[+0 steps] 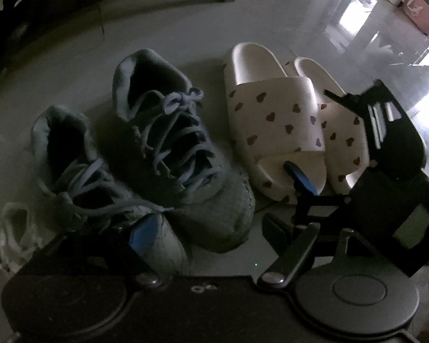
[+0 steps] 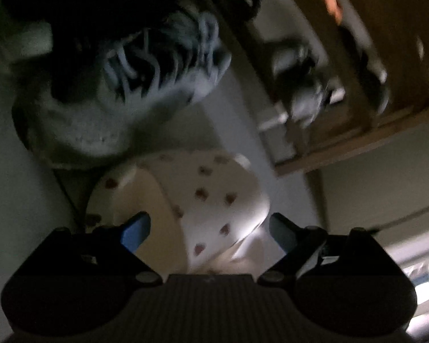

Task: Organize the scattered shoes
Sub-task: 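Lower the slide beside its mate and open the right gripper, then grasp both white sneakers together with the right gripper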

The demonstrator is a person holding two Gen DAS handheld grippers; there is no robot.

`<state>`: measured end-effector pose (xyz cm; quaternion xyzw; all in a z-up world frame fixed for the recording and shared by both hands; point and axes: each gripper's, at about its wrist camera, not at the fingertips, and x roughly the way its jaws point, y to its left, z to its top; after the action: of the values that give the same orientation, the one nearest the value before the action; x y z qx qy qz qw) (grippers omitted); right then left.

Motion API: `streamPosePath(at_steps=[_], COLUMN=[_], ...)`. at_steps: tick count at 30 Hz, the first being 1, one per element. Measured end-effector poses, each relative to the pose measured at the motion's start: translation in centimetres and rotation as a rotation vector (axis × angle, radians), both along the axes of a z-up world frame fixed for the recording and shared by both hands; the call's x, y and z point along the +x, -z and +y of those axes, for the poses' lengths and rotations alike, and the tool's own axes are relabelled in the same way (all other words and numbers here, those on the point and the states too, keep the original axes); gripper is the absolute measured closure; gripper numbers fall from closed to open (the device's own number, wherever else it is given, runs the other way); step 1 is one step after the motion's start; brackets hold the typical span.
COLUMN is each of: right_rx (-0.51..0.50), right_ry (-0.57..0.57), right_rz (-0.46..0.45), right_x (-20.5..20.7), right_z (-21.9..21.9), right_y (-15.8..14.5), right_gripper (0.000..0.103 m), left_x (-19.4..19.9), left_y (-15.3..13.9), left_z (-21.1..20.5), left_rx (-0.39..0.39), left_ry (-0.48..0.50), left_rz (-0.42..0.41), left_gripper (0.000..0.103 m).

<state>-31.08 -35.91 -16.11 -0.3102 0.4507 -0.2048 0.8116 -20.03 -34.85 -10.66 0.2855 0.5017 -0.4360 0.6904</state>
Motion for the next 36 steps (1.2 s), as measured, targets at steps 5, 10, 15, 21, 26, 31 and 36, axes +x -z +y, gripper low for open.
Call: streamPosePath(at_steps=[5, 10, 15, 21, 26, 31, 36], right_rx=[0.005, 0.141, 0.482, 0.528, 0.526, 0.579, 0.671], right_ry=[0.003, 0.014, 0.275, 0.370, 0.347, 0.272, 0.074], right_rz=[0.008, -0.053, -0.175, -0.236, -0.194, -0.199, -0.192], right_x=[-0.2, -0.5, 0.3, 0.5, 0.0, 0.2, 2.1], right_z=[-0.8, -0.3, -2.0, -1.6, -0.6, -0.8, -1.4], right_y=[0.0, -3.2, -8.7, -10.3, -9.2, -10.0, -13.5], right_gripper=[0.013, 0.011, 0.011, 0.008, 0.008, 0.008, 0.008], left_x=[0.0, 0.8, 1.4, 2.5, 2.9, 3.5, 6.5], left_y=[0.1, -0.6, -2.0, -2.9, -2.0, -2.0, -5.0], left_z=[0.0, 0.2, 0.6, 1.0, 1.7, 3.3, 8.6], left_rx=[0.013, 0.022, -0.004, -0.041, -0.020, 0.024, 0.108], left_ry=[-0.024, -0.076, -0.129, -0.196, -0.224, -0.200, -0.155], left_rz=[-0.010, 0.006, -0.003, -0.025, -0.017, -0.005, -0.130], left_gripper=[0.023, 0.023, 0.022, 0.022, 0.022, 0.022, 0.022])
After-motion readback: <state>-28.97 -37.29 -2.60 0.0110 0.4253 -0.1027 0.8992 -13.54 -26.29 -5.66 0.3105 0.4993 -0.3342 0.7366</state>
